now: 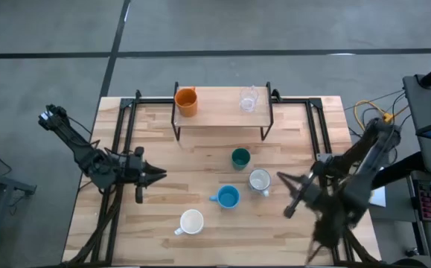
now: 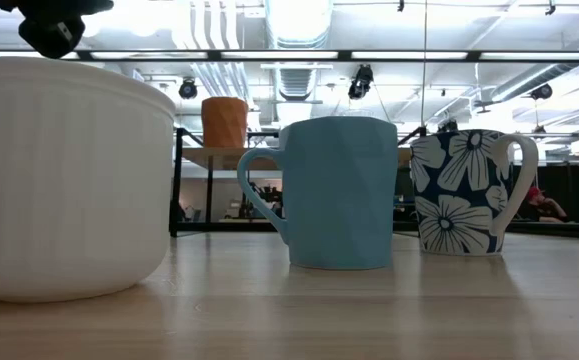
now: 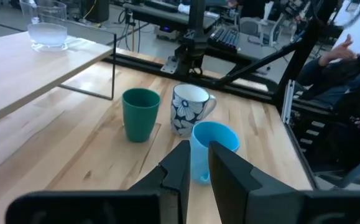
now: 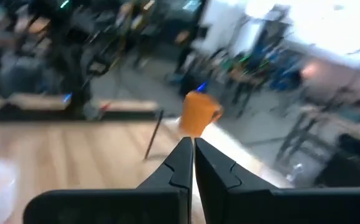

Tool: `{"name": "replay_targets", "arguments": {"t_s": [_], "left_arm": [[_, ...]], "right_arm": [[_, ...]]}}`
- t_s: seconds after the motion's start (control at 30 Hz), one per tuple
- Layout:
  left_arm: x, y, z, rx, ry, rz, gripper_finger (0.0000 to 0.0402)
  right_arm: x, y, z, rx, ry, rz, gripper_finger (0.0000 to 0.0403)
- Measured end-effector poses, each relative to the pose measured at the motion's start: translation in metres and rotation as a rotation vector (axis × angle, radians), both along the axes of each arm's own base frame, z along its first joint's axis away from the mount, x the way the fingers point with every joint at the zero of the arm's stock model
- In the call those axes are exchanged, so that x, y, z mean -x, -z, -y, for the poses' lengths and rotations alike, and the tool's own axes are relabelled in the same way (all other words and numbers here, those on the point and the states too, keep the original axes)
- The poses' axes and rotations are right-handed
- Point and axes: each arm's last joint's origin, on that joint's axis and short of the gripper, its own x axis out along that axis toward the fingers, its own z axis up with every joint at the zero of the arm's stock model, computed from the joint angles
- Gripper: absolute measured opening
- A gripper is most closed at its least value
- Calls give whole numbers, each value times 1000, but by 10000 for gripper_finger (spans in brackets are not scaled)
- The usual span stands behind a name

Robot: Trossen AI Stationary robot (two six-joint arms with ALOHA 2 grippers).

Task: Stack small to large cups/mugs on shelf
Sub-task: Put the blue mug on the shelf

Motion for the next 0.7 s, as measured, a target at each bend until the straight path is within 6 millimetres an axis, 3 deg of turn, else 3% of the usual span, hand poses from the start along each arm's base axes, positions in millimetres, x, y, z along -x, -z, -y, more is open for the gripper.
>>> {"name": "replay_targets", "arguments": {"t_s": [0.1,0.2,0.3,0.47,0.57,0.7], "left_arm": [[3,-2,-2,12,3,13,43],[5,-1,-4,17,11,16,43],[8,1,-7,12,11,1,43],[11,-1,-9,17,12,12,43],[12,-1,-10,3,15,15,43],[13,-2,-11,1,16,21,43]], "right_arm": [[15,-19,19,-143,-100,-147,9],[19,-18,37,-273,-127,-283,9],[18,-2,47,-375,-111,-471,9],[6,36,47,-456,-67,-732,9],[1,56,43,-434,-23,-778,9],[0,75,39,-427,67,-684,9]]}}
